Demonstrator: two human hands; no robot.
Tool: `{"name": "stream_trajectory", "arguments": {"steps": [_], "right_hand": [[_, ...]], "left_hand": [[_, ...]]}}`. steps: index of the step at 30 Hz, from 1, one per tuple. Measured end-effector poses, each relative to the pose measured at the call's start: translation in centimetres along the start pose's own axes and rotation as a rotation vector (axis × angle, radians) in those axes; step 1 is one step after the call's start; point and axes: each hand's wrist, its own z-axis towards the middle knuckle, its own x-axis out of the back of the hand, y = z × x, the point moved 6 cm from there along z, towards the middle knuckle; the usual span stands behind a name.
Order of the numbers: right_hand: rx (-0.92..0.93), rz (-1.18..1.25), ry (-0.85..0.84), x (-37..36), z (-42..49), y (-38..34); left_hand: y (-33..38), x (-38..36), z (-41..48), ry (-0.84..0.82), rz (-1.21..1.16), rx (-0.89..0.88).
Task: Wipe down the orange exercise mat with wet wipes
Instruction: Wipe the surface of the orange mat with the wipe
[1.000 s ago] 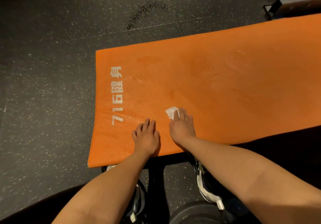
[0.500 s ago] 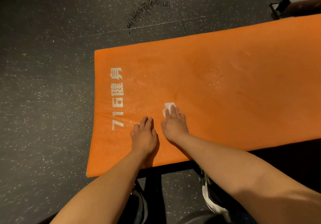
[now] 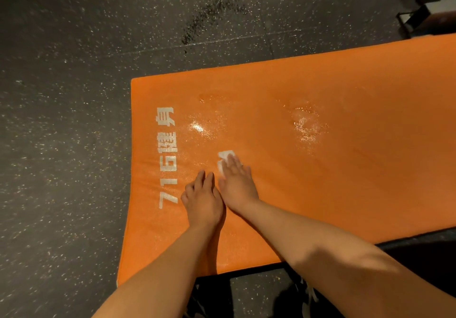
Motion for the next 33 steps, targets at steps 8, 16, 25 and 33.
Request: {"name": "stream_trajectory", "arguments": {"steps": [8,16,25,33], "right_hand": [[-0.105,-0.089,0.070,1.8,1.0,3.0],[0.156,-0.066,-0.094,-1.5,-0.4,-3.1],[-0.044,-0.030,-0.004,-0.1,2.3,-2.5],[0.150,-0.177,-0.021,-0.4,2.8,-2.7]], "left_hand": [[-1.7,1.2,1.4,-0.035,-0.097,-0.072],[-2.0,1.3,0.5,-0.030,-0.179,-0.082],[-3.5,2.9,2.3,-0.034,0.007,0.081],[-4.4,2.4,1.8,-0.118,0.016,0.012]]}}
